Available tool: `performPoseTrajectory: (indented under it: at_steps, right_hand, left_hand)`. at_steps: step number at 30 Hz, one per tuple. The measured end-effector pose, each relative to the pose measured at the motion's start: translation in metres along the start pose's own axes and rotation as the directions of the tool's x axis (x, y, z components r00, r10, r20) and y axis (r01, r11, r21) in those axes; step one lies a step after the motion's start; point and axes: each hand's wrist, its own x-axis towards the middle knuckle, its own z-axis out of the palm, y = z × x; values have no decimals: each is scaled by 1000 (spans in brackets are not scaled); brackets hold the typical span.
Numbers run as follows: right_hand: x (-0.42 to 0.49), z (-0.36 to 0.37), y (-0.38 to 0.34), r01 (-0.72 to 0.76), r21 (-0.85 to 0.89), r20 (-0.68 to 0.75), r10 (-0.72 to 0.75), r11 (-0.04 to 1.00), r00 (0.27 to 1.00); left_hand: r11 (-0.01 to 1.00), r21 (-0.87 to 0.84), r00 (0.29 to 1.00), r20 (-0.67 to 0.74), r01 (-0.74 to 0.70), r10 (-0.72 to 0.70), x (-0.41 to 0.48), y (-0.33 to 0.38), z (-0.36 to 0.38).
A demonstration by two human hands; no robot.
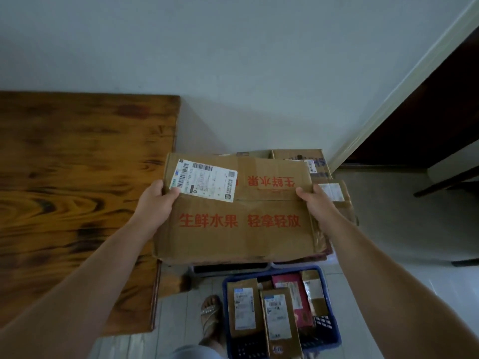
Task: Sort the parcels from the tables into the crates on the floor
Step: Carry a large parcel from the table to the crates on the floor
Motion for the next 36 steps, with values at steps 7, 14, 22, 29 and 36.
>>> performPoseTrajectory:
  at_steps: [7, 14, 22, 29, 36]
  right_hand:
    - [15, 4, 36, -29, 9, 42, 29, 1000, 999]
    - [30, 15, 72, 5, -22, 48, -4, 1000, 999]
    - [59, 49, 88, 16, -143, 94, -3, 990, 996]
    - [93, 91, 112, -19, -197, 107, 41, 980, 993]
    - [130, 117, 160, -11, -298, 85, 38, 954, 996]
  left_hand:
    - [982, 165, 990, -125, 90, -70, 2, -16, 42]
    - [944, 269, 961, -247, 192, -125, 11, -45, 81]
    - [897, 211, 902, -284, 389, -324, 39, -103, 113]
    - [892, 207, 860, -420, 403, -291, 87, -138, 128]
    - [889, 218, 866, -405, 403, -294, 117, -180, 167]
